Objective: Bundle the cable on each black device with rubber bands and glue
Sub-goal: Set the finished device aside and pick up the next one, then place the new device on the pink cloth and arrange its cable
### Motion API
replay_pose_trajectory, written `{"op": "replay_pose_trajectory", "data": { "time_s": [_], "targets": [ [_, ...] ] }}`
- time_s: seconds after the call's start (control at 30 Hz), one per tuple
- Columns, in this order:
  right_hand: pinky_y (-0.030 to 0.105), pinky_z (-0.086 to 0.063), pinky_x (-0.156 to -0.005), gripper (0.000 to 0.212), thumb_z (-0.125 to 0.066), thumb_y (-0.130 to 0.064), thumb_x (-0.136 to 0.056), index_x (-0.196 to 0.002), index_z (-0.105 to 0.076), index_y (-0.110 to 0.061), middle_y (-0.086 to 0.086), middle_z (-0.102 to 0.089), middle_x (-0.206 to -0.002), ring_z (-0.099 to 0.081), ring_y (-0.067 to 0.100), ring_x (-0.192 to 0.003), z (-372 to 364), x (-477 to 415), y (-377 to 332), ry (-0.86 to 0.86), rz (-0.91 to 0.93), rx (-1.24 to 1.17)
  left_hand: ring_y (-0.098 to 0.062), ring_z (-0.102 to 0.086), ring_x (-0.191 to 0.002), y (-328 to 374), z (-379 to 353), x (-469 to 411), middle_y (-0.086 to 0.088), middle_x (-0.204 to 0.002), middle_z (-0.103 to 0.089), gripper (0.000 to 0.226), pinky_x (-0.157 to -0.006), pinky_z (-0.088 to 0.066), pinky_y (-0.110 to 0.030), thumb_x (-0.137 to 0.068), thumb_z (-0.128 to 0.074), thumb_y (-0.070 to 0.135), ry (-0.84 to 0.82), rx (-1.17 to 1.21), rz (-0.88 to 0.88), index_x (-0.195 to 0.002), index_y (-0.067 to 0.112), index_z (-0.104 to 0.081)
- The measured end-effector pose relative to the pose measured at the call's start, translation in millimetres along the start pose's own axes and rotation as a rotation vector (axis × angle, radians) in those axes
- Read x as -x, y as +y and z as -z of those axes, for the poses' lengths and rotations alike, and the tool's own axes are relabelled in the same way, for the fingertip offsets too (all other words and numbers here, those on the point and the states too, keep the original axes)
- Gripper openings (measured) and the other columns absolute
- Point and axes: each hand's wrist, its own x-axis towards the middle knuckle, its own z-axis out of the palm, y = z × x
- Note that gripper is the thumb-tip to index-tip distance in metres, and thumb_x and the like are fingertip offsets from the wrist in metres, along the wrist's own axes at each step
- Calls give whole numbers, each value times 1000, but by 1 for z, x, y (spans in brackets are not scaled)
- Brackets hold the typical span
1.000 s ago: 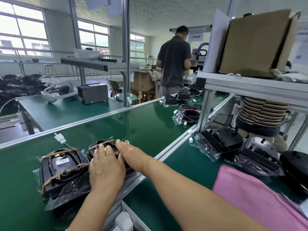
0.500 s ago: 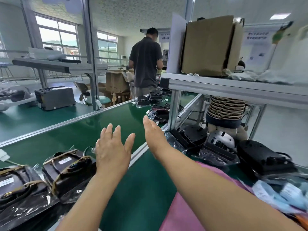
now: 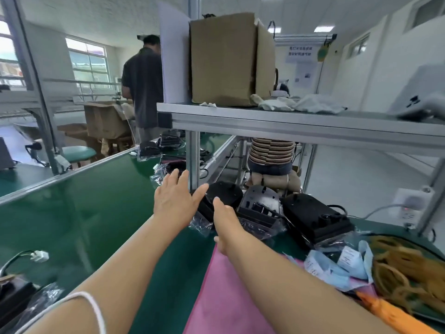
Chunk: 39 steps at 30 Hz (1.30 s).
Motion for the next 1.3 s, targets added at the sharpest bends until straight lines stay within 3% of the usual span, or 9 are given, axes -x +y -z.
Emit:
{"op": "replay_pose_trajectory", "data": {
  "time_s": [0.3, 0.47, 0.6, 0.7, 0.83, 0.93, 1.03, 1.2, 1.3],
  "targets": [
    [49, -27, -118, 80, -43, -54, -95, -157, 0, -26, -1, -13, -164, -23, 27, -148, 7, -28, 7, -20, -55, 25, -27, -16, -149, 9, -56, -49, -8, -163, -18, 87, -116, -25, -52, -88, -33, 76, -196, -1, 85, -155, 21, -21],
    [41, -38, -113, 78, -42, -51, -97, -157, 3, -29, -4, -9, -164, -31, 24, -142, 8, -34, 7, -50, -68, -21, -31, -27, -144, 8, -72, -64, -8, -159, -26, 87, -110, -31, -55, -87, -36, 77, -283, 87, 224, -153, 22, -24],
    [38, -37, -114, 76, -42, -48, -100, -157, 5, -30, -7, -3, -165, -33, 25, -143, 11, -38, 9, -104, -72, -93, -36, -33, -141, 4, -76, -72, -12, -158, -29, 90, -111, -35, -50, -86, -44, 74, -348, 182, 276, -152, 17, -28],
    [36, -40, -112, 82, -45, -48, -99, -155, 13, -32, -1, -13, -164, -37, 28, -141, 11, -40, 11, -128, -73, -141, -33, -45, -132, 2, -74, -73, -11, -149, -44, 86, -99, -40, -40, -83, -55, 69, -369, 241, 287, -149, 15, -37],
    [33, -43, -109, 84, -50, -45, -98, -156, 8, -30, -1, -17, -163, -38, 24, -140, 14, -44, 17, -137, -41, -163, -27, -57, -116, 2, -68, -65, 1, -109, -61, 57, -79, -42, -32, -79, -67, 58, -298, 294, 284, -122, 22, -59],
    [33, -42, -109, 83, -51, -46, -97, -157, 4, -31, -5, -20, -161, -43, 19, -129, 15, -45, 24, -180, -2, -130, -27, -58, -108, 0, -59, -57, -4, -121, -59, 58, -81, -48, -35, -74, -70, 50, -254, 366, 341, -125, 26, -58],
    [36, -40, -111, 80, -51, -49, -94, -156, -3, -35, -6, -23, -160, -46, 14, -112, 12, -41, 23, -191, 71, -24, -23, -64, -87, -8, -45, -49, -5, -104, -66, 42, -75, -53, -34, -61, -68, 49, -208, 506, 400, -97, 28, -63],
    [41, -34, -112, 77, -45, -58, -89, -155, -10, -36, -1, -34, -156, -44, 24, -134, 5, -26, 9, -151, 204, 299, -26, -68, -75, -26, -26, -28, -3, -86, -71, 36, -72, -57, -38, -56, -73, 47, -74, 781, 539, -81, 23, -64],
    [34, -34, -104, 73, -43, -54, -93, -156, -15, -29, 4, -36, -155, -39, 23, -137, 1, -14, -3, -166, 317, 477, -19, -64, -62, -34, -16, -13, -1, -76, -68, 33, -54, -50, -27, -70, -76, 40, -47, 940, 593, -91, 16, -67]
  ]
}}
